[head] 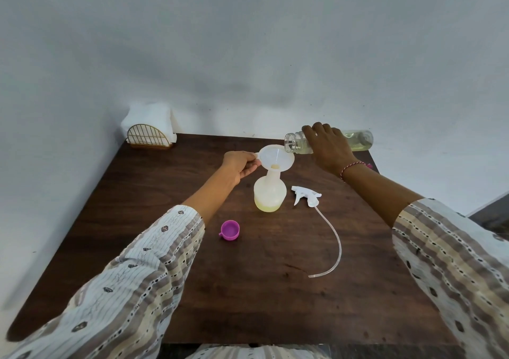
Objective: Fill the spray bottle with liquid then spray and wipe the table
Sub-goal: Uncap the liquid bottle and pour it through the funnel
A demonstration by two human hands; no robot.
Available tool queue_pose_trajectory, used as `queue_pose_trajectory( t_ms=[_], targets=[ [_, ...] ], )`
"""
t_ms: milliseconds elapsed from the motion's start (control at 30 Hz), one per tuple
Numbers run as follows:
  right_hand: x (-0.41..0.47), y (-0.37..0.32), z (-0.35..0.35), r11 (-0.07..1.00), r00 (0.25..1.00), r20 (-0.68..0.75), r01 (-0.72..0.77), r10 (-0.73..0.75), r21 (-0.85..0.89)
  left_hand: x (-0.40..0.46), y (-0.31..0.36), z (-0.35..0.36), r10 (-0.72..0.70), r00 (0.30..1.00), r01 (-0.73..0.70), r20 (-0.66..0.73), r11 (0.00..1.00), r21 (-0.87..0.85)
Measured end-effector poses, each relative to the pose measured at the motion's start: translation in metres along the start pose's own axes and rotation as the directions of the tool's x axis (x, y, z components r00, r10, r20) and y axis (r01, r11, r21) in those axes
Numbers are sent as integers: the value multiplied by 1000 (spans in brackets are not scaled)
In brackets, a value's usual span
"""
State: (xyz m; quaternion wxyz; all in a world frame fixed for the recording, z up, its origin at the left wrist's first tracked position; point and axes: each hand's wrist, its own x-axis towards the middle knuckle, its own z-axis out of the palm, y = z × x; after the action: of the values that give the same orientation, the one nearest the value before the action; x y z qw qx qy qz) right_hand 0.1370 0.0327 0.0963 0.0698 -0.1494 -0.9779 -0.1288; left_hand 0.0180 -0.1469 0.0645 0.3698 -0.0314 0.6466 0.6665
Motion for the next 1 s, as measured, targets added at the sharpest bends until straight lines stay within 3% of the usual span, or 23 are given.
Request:
queue_pose_trajectory(
  t_ms=[1000],
  targets=[
    [0,1,-4,1000,1000,-11,5,-5,-10,-6,0,0,9,1000,-9,6,1000,0]
  ],
)
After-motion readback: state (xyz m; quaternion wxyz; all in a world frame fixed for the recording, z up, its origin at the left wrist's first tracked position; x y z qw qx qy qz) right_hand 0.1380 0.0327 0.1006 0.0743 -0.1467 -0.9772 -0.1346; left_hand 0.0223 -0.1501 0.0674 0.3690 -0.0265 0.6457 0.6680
